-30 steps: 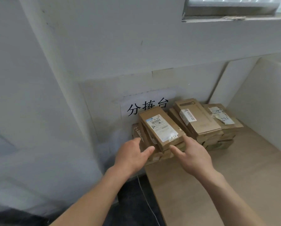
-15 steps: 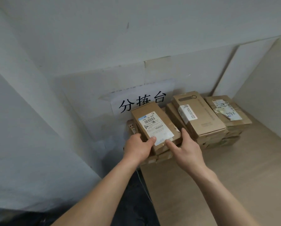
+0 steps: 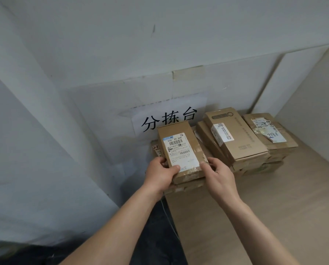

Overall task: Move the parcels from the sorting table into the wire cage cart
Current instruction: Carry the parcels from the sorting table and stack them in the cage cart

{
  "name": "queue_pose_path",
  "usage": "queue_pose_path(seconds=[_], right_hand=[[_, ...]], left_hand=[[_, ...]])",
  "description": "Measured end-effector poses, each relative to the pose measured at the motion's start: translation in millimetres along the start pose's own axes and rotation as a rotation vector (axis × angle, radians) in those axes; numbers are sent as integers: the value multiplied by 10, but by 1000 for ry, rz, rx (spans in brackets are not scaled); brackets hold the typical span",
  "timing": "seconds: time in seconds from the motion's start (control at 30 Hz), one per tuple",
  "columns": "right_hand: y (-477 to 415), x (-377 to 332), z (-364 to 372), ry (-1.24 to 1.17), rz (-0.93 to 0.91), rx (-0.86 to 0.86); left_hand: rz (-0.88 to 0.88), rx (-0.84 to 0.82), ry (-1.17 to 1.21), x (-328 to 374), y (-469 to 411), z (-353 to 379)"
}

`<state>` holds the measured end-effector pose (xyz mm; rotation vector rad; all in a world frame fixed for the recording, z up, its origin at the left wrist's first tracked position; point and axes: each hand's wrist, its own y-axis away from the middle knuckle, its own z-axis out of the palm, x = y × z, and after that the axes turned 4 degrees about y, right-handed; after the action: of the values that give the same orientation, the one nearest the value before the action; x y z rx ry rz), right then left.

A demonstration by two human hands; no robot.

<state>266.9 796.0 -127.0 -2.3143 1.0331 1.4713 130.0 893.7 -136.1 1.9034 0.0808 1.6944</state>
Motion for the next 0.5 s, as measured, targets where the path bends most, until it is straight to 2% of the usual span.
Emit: queue_pose_path(seconds=[0.2,0.33,0.5], right_hand=[[25,51,7,-220,84,55],[70,27,-13,-341,142,16],[187,14,-28,-424,125,-35]], left_hand=[[18,-42,67,-2,138,-88],[9,-65,112,-54,201,-180],[27,-100,166,-95,321,-296]])
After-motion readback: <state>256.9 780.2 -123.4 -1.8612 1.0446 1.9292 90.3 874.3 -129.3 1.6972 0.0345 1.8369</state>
